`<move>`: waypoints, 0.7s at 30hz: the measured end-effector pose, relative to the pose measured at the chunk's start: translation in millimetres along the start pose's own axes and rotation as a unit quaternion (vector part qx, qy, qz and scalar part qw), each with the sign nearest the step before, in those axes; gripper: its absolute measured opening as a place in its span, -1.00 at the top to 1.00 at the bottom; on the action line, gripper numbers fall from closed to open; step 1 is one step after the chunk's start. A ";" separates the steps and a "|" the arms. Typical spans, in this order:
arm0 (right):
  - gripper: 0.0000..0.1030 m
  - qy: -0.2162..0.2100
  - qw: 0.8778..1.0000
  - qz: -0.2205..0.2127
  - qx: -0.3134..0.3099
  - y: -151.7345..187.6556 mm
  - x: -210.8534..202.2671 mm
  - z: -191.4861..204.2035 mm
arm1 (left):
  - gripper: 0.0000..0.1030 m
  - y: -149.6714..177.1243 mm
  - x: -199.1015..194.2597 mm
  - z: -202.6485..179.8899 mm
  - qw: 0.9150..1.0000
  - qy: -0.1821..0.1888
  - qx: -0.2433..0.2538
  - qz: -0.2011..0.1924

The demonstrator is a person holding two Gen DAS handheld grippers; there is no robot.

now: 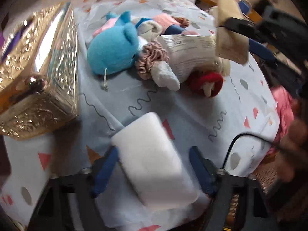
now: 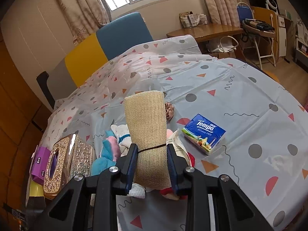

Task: Organize soft objects
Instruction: 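Lift the white sponge with the left gripper while the right gripper grasps the beige mesh scrubber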

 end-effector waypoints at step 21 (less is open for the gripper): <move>0.42 0.040 0.999 0.024 0.011 5.9 12.1 -11.1 | -0.39 11.5 -37.0 21.6 0.994 0.006 0.076 -0.076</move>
Point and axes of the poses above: each gripper's, at about its wrist camera, not at the fingertips, and x roughly the way its jaws point, z to its left, y to its underside, the point moved 9 cm from there along x, roughly the way its jaws point, and after that the axes turned 15 degrees about z, right-handed, at the moved point
